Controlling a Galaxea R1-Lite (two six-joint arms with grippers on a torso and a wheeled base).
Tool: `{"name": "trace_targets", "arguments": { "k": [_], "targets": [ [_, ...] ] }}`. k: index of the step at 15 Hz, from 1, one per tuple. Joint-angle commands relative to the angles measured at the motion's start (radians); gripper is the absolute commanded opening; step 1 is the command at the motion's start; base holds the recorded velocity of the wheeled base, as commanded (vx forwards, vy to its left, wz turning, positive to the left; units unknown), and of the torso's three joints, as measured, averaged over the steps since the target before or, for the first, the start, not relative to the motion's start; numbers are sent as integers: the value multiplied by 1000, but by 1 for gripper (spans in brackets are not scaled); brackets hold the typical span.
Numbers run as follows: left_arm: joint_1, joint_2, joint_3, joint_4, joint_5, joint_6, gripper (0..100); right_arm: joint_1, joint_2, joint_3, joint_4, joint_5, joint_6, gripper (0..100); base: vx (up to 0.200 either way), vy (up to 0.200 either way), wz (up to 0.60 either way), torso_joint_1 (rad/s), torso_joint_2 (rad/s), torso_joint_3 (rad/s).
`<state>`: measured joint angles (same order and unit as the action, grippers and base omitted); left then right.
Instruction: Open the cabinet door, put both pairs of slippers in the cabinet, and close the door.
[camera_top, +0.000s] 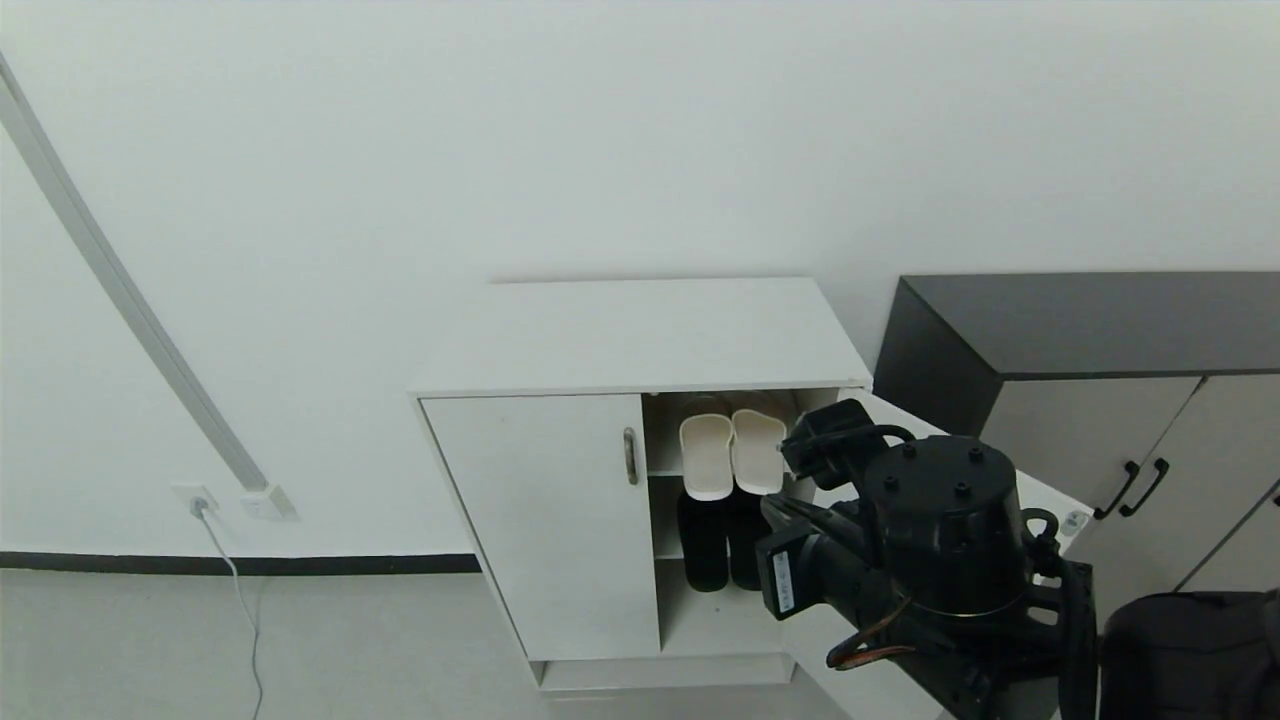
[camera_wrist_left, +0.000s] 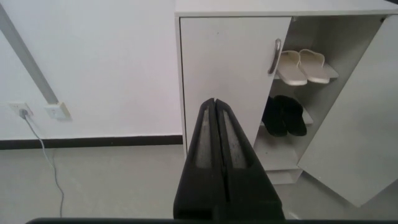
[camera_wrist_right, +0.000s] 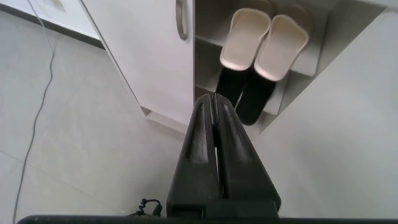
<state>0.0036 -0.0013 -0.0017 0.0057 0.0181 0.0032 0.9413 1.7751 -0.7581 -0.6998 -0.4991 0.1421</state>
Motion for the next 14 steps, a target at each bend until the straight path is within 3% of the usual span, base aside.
{"name": "trace_targets", "arguments": {
  "k": [1, 4, 9, 14],
  "targets": [
    [-1, 1, 0, 0, 0, 0, 0, -9, 0, 0, -6, 1, -1, 0, 0, 0, 0, 276, -603, -339],
    [-1, 1, 0, 0, 0, 0, 0, -12, -2, 8, -12, 1, -3, 0, 0, 0, 0, 186, -427, -227],
    [-1, 1, 0, 0, 2, 1, 0, -12, -2, 16, -12, 1, -7, 0, 0, 0, 0, 8, -18, -12],
    [-1, 1, 0, 0, 2, 0, 0, -10, -2, 25, -14, 10, -7, 0, 0, 0, -600, 3, -3, -2]
  ]
}}
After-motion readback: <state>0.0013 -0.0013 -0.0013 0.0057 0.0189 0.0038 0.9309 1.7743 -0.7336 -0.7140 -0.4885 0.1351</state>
